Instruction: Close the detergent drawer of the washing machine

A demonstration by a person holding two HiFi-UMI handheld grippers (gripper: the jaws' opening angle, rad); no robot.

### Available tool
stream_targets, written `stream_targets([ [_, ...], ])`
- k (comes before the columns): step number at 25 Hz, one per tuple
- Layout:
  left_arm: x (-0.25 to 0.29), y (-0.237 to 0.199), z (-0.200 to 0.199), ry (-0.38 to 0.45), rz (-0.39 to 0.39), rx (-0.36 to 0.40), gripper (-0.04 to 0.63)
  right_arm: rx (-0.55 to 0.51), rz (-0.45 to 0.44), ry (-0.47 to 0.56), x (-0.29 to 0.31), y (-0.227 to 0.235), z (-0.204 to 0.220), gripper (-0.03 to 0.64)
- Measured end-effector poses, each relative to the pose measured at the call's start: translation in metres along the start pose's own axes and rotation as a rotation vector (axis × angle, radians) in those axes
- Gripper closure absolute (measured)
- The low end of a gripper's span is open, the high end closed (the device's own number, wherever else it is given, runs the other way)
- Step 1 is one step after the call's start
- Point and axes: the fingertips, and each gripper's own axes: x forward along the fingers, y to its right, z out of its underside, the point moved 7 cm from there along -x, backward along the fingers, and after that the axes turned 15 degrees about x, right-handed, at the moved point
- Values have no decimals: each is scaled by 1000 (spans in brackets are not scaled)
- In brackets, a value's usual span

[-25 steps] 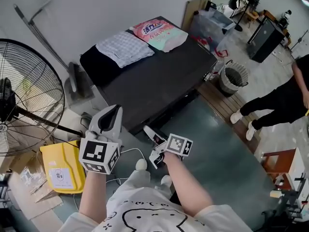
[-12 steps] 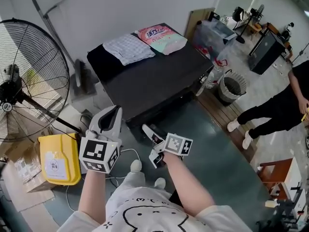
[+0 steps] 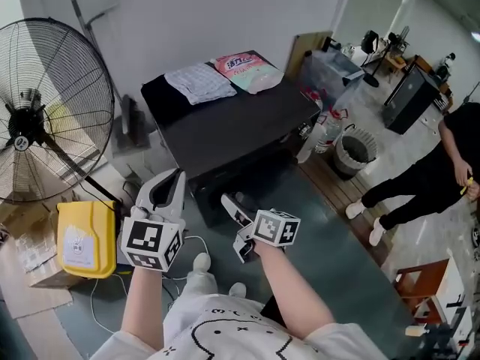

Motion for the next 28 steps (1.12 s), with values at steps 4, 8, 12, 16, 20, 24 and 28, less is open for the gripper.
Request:
stream_targets([
  [4,-16,13,-7,20,-33,-9,577,-113,4,12,-21,-13,-4,373],
  [8,-31,27,-13,29,-53,-5,577,-219,2,37,-44,-29,-8,403],
  [12,-44,36,-20,44,-65,5,577,-336,0,84,-67,-46,-13,466],
  [16,-52,36,-25,53,-75,12,577,-431,8,129,-83,-63,-18,542],
  [20,-54,35,-29,66,-83,12,577,-522,26,145,-95,-79,-21,617],
  [24,-53,33,-33,80,-77,29,577,-623,36,188,-107,-98,-28,617],
  [28,-54,25,-35,90,-69,46,577,-777,83,238,-115,-122,-34,617],
])
